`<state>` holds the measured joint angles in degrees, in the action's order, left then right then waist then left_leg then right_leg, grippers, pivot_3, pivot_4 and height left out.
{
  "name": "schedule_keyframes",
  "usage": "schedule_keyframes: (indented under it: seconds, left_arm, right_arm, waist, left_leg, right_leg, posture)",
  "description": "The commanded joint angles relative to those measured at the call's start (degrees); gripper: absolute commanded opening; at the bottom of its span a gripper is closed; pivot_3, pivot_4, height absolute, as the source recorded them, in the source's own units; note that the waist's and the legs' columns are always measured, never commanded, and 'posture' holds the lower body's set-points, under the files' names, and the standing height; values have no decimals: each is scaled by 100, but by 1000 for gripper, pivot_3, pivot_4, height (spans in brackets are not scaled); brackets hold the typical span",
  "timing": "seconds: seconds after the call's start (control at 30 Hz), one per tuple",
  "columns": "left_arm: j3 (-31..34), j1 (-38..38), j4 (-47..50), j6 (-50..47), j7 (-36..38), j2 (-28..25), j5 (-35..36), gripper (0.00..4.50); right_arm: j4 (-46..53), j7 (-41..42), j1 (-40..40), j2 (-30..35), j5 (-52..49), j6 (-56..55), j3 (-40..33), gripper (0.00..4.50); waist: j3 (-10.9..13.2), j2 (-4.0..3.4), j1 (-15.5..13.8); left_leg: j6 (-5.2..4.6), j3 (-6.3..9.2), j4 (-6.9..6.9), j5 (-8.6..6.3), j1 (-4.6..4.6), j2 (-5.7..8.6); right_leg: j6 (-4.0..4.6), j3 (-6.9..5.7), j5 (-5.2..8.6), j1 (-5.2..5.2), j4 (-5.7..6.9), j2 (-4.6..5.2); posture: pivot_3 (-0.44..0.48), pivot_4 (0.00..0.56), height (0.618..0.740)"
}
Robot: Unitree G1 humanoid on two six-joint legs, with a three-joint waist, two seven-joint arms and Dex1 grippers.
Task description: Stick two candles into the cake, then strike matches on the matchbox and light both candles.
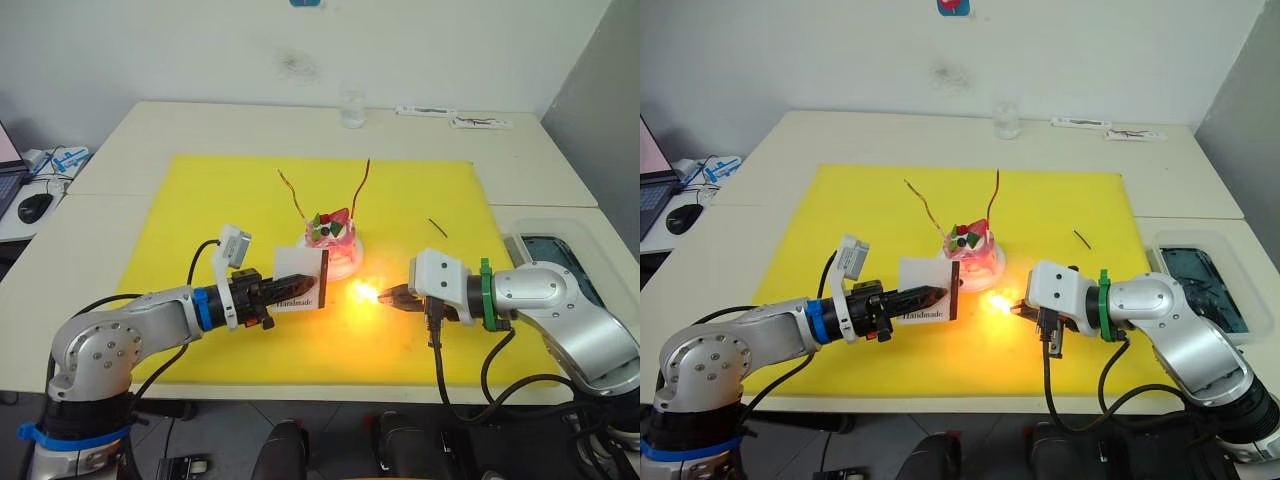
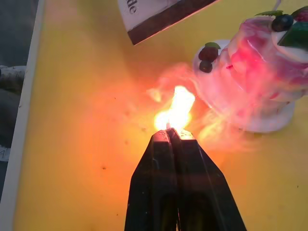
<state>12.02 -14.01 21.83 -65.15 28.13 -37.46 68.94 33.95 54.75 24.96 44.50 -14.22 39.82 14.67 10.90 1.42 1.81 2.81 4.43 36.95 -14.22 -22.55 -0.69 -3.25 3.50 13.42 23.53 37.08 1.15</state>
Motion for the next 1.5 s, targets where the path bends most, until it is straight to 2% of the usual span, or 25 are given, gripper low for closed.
schedule_keyframes:
  seconds: [0.03, 0.17, 0.3, 0.53, 0.83, 1.5]
  left_arm:
    - [108, 299, 128, 201, 202, -163, -202, 0]
    - [67, 775, 4, 479, 322, -201, -637, 0]
    - [-28, 938, -72, 710, 330, -63, -967, 0]
    - [-240, 874, -164, 921, 292, 257, -1335, 0]
    - [-291, 811, -152, 901, 343, 388, -1464, 0]
    - [-290, 866, -94, 873, 350, 478, -1525, 0]
  right_arm:
    - [175, -116, 290, -91, -158, 95, -238, 41]
    - [70, -339, 722, -398, -251, 287, -241, 41]
    - [-75, -562, 1086, -715, -249, 419, -156, 41]
    - [-822, -1319, 2076, -1796, 3, 460, 138, 41]
    - [-1794, -1926, 2701, -2777, 430, 100, 384, 41]
    - [-2390, -2063, 2772, -3232, 710, -333, 338, 41]
  waist:
    - [0, 0, 4]
    - [1, -1, 9]
    - [1, -1, -13]
    - [1, -3, 1]
    - [1, -3, -21]
    - [2, -5, -21]
  left_leg:
    - [0, 0, 0, 0, 0, 0]
    - [0, -2, 0, 0, 1, -2]
    - [0, 0, 0, 0, -1, -2]
    - [0, -1, 0, 0, -1, -2]
    - [0, -1, 0, 0, -5, 0]
    - [0, 4, -1, 0, -5, 0]
  right_leg:
    - [4, 0, 2, 1, 0, 0]
    - [18, 1, 10, 2, 2, 0]
    - [24, -1, 13, 2, 1, 0]
    - [12, 0, 5, 5, 5, 0]
    - [4, 0, -2, 6, 2, 4]
    - [3, -6, -3, 5, 3, 3]
  posture:
    - [0, 150, 740]
    - [0, 150, 740]
    - [0, 150, 740]
    - [0, 150, 740]
    - [0, 150, 740]
    - [0, 150, 740]
